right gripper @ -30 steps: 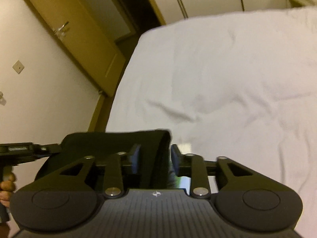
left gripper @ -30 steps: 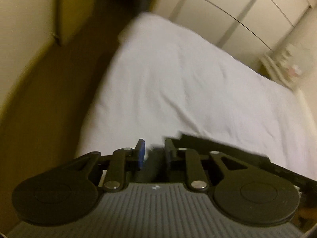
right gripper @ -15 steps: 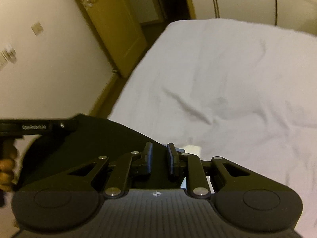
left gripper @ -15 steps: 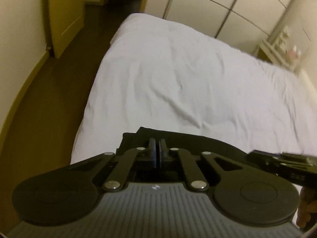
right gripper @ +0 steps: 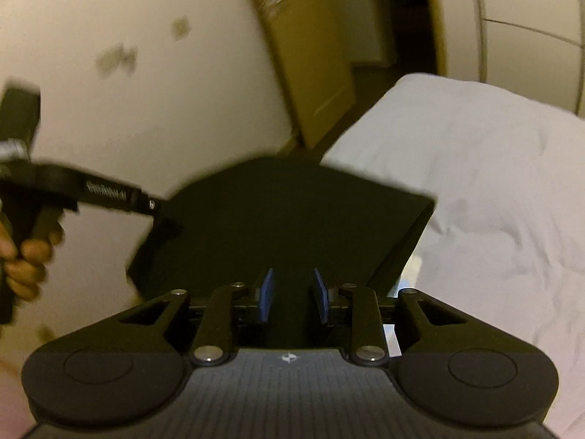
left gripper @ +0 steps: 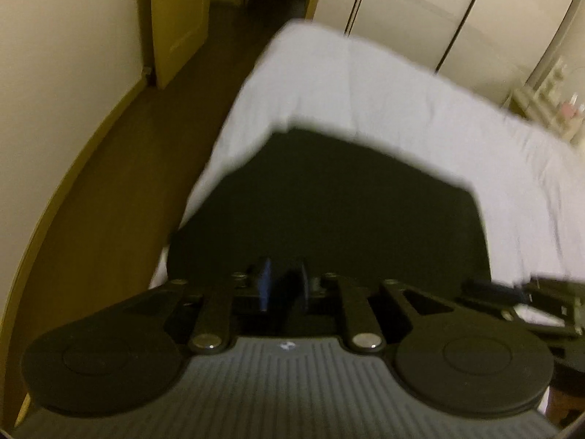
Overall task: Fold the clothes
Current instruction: 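Lower the pants bundle onto the top of the clothes stack with both grippers, then open both grippers and release the pants on the stack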
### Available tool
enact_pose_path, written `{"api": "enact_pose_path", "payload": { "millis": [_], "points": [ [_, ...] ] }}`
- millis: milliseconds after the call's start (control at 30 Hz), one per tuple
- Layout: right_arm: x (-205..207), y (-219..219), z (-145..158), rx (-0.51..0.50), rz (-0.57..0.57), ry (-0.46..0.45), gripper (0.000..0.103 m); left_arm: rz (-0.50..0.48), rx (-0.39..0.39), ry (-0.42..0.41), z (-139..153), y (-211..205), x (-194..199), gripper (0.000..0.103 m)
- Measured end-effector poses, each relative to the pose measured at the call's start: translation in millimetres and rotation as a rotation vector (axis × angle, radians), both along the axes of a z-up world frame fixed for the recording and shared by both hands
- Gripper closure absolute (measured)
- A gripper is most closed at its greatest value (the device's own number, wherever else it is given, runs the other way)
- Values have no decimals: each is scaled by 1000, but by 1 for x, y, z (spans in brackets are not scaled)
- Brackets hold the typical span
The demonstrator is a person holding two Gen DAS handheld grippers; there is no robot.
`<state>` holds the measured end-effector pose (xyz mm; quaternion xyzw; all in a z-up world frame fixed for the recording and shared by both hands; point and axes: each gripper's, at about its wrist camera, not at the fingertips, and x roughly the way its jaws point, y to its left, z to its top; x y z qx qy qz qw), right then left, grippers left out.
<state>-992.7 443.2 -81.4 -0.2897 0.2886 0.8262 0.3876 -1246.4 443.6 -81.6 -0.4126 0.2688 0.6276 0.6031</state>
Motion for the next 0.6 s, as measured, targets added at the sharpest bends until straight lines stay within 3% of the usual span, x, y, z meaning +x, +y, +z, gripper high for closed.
{"api": "enact_pose_path", "payload": {
  "millis": [100,200,233,267,300,400,467,600],
  "points": [
    [-16,-2,-20,-58,39,-104,74,39,-39,65,-20,-1,13,88],
    [-20,-5,-13,-56,65,-112,74,93,-39,98,-3,-7,20,84],
    [-14,-9,-3,-44,61,-78,68,112,-41,112,6,-11,23,76],
    [-9,-14,8,-32,56,-42,54,130,-42,127,14,-15,25,72],
    [-2,-22,17,-18,47,-18,49,145,-36,136,23,-19,28,71],
    [13,-32,38,-6,23,8,40,181,-8,147,51,-37,44,58],
    [26,-37,46,-59,0,33,18,192,21,164,69,-51,58,48],
    [51,-32,52,-99,-1,37,14,224,59,218,95,-72,95,36]
  ]
}}
